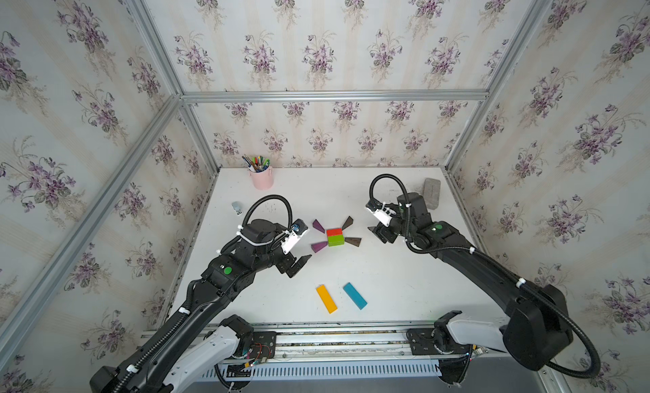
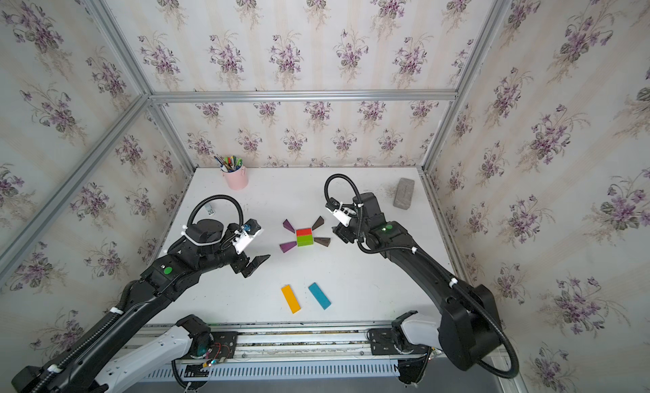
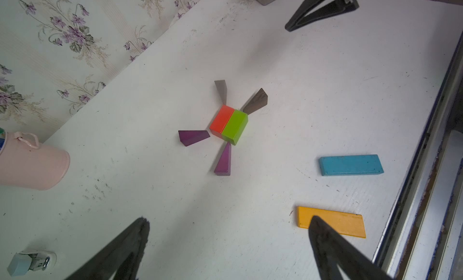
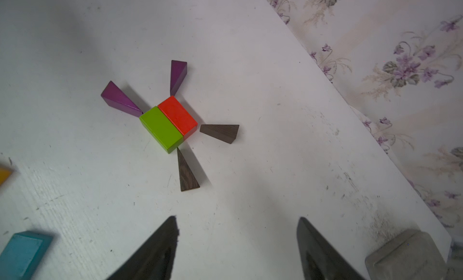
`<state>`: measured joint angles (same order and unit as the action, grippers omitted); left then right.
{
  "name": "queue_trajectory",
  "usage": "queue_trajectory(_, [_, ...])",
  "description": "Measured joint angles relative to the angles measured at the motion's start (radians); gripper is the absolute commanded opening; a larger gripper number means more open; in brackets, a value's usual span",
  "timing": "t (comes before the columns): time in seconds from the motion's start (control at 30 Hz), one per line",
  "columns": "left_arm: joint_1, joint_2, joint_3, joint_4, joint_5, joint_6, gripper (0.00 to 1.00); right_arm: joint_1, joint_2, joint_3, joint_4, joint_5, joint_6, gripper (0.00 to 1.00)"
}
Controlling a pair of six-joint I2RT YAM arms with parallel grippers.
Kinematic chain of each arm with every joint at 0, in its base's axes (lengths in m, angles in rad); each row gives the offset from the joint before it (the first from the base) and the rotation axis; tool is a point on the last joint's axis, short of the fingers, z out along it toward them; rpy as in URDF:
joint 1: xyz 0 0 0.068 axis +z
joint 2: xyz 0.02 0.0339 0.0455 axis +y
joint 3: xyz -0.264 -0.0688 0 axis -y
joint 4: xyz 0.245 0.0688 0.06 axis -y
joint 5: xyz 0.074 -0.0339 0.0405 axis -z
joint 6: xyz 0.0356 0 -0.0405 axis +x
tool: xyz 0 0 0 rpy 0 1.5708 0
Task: Assemble a small pinwheel with building blocks
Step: Assemble the building block at the center of the board.
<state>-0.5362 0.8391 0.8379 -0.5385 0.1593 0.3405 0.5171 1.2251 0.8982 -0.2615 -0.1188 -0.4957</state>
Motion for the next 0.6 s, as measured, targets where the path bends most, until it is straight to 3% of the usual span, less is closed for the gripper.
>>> queue_trajectory(0.17, [0.0, -0.03, 0.049, -0.048, 0.022, -0.08, 1.0, 0.078, -0.073, -0.088, 0.003, 0.028, 0.291, 1.0])
queue_trajectory(0.4, [0.0, -0.081, 0.154, -0.164, 0.084, -0.238, 1.0, 0.259, 0.012, -0.17, -0.031, 0.153, 0.635, 1.0])
queue_trajectory(0.6, [0.0, -0.079, 0.241, -0.314, 0.101, -0.356, 1.0, 0.433, 0.018, -0.167, -0.115, 0.241, 0.864, 0.69])
